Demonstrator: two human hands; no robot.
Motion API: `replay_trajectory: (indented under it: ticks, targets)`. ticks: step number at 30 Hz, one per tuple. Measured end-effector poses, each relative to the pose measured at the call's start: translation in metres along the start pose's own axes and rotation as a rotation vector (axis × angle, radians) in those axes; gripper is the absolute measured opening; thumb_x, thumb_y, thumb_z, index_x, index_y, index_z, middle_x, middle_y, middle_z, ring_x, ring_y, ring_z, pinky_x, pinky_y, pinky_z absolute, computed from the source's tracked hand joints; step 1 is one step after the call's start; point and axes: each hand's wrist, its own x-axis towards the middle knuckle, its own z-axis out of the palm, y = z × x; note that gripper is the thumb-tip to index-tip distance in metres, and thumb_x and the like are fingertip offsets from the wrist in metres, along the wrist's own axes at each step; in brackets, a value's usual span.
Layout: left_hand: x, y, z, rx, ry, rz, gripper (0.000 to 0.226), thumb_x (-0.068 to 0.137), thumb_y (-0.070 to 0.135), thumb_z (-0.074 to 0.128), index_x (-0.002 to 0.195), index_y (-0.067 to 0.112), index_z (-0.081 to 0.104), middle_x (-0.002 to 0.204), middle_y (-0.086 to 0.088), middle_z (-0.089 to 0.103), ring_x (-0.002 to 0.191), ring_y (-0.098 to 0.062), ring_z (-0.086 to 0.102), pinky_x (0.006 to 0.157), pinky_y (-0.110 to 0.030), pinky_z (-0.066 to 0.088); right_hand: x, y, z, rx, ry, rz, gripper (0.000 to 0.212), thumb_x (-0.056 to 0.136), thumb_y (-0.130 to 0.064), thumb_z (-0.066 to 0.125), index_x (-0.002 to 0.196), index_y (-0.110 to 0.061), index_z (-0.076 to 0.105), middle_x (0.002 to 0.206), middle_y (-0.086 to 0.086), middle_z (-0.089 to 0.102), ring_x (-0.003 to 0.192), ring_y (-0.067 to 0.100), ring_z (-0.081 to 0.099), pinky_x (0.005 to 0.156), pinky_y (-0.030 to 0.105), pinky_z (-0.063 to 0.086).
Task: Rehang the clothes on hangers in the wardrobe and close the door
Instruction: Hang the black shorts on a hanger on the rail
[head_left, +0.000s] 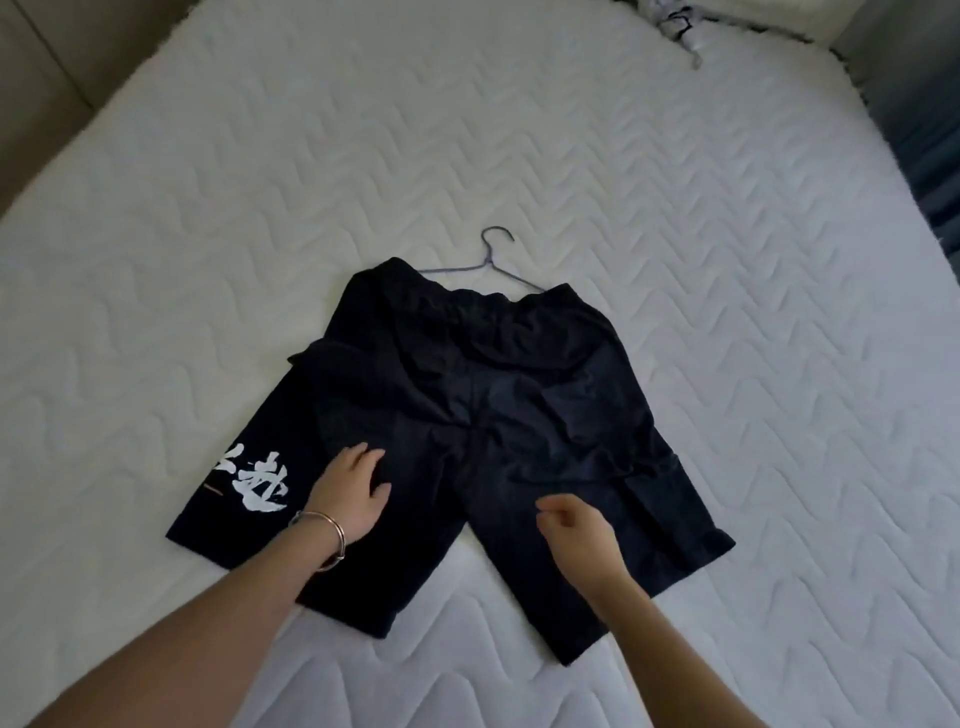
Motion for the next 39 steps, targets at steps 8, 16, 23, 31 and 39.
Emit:
replay_trajectory:
  ticks: [8,16,23,31,39]
  targets:
    - [0.088,-0.028,0.052,0.418,0.192,0.102,0.074,0.089,0.060,0.002,0.138,0.014,0.031,0.150,-0.010,0.030,0.138,-0.025,0.019,0.112,-0.046,0.014,0.166,-0.082,0.007,-0.031,0.134,-0.275,0.030,0.092,-0.015,0.048,0.120,-0.012,0.059,0.117,0.004,0.064,0.090,0.009,0.053,0.073,0.014,0.042]
    - [0.093,-0.039,0.060,0.431,0.165,0.119,0.065,0.089,0.056,0.009,0.130,0.014,0.037,0.144,-0.007,0.029,0.135,-0.026,0.024,0.112,-0.043,0.005,0.299,-0.173,0.023,-0.387,0.238,-0.472,0.045,0.091,-0.014,0.045,0.135,-0.006,0.042,0.143,0.012,0.038,0.133,0.028,0.033,0.106,0.038,0.032]
    - [0.093,-0.042,0.066,0.451,0.229,0.156,0.060,0.089,0.053,0.016,0.128,0.014,0.039,0.142,-0.008,0.031,0.133,-0.027,0.028,0.112,-0.044,0.007,0.336,-0.197,0.025,-0.569,0.208,-0.296,0.047,0.090,-0.011,0.042,0.135,-0.004,0.033,0.137,0.018,0.043,0.127,0.035,0.037,0.107,0.044,0.028]
    - [0.090,-0.038,0.064,0.413,0.287,0.193,0.062,0.081,0.053,0.035,0.131,0.015,0.039,0.146,-0.007,0.035,0.137,-0.023,0.023,0.112,-0.041,0.004,0.254,-0.205,-0.021,-0.171,0.290,-0.627,0.031,0.095,-0.024,0.045,0.116,-0.005,0.058,0.089,0.008,0.055,0.084,0.019,0.049,0.064,0.020,0.029]
    - [0.061,-0.008,-0.007,0.039,-0.039,0.037,0.047,0.092,0.031,0.043,0.137,0.019,0.036,0.151,0.000,0.027,0.139,-0.019,0.027,0.115,-0.035,0.023,0.098,-0.201,-0.061,-0.028,0.282,-0.731,0.039,0.093,-0.034,0.047,0.092,0.001,0.062,0.069,0.007,0.049,0.067,0.015,0.043,0.056,0.019,0.034]
